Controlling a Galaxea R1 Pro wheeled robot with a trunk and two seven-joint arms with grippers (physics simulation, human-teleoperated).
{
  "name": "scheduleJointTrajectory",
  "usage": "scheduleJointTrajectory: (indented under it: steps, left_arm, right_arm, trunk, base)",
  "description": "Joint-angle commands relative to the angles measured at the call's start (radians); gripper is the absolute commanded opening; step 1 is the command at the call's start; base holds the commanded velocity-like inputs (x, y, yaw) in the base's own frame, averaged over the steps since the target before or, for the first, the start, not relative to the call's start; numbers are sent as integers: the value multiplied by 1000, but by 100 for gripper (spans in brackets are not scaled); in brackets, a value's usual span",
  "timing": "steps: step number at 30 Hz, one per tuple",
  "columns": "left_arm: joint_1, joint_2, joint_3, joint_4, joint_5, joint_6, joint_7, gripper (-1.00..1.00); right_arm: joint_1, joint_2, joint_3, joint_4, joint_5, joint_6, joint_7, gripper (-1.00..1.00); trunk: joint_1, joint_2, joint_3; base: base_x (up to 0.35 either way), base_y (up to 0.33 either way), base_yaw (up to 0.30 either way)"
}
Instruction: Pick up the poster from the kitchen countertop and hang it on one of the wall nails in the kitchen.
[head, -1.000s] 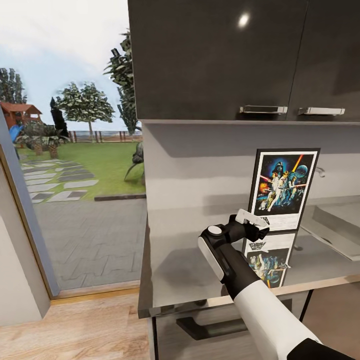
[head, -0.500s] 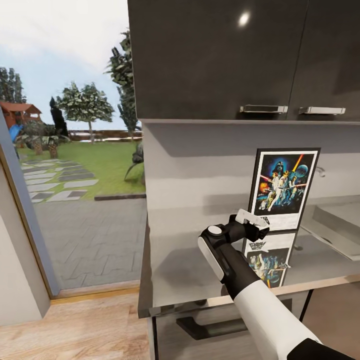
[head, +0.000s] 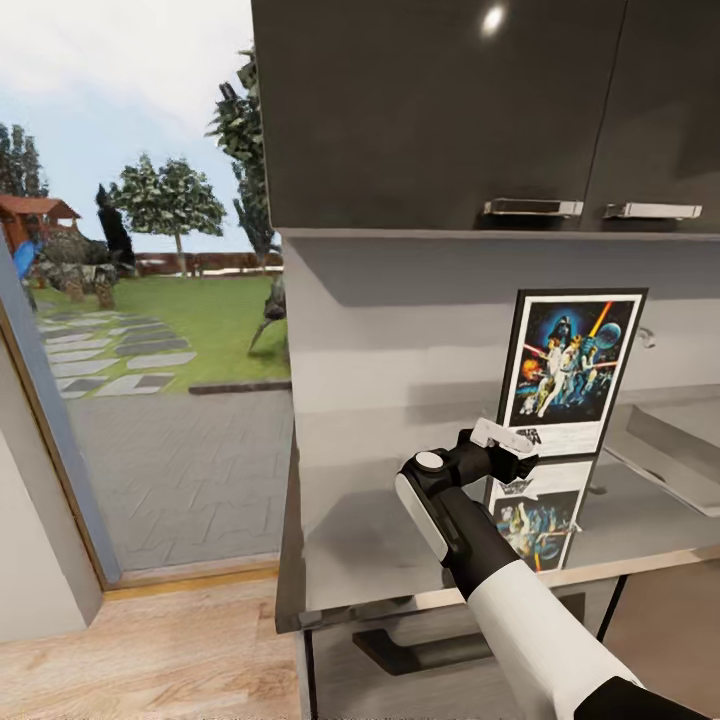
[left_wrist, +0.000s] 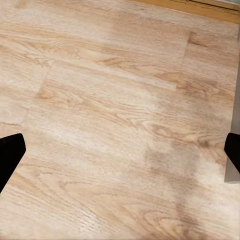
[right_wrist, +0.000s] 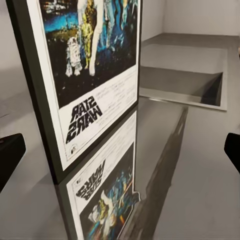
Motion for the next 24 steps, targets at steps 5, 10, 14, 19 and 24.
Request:
scheduleJointTrajectory:
  steps: [5, 10, 14, 19, 24]
  left_arm:
    - [0, 0, -1, -1, 7, -2, -1, 100]
    - [0, 0, -1, 0, 8, -2, -1, 100]
    - [0, 0, -1, 0, 7, -2, -1, 100]
    - [0, 0, -1, 0, 7, -2, -1, 100]
    - [0, 0, -1, 0, 7, -2, -1, 100]
  right_arm:
    - [-2, 0, 4, 0, -6, 13, -3, 100]
    - [-31, 0, 4, 15, -9, 17, -2, 100]
    - [-50, 0, 4, 34, -19, 18, -2, 100]
    - [-60, 0, 4, 51, -27, 16, -2, 100]
    - [-63, 0, 4, 56, -29, 14, -1, 100]
  trunk:
    - [0, -1, -9]
    - [0, -1, -17]
    - [0, -1, -23]
    - [0, -1, -31]
    - [0, -1, -39]
  base:
    - [0, 0, 3]
    - [0, 0, 44]
    - [0, 0, 64]
    - [0, 0, 69]
    - [0, 0, 71]
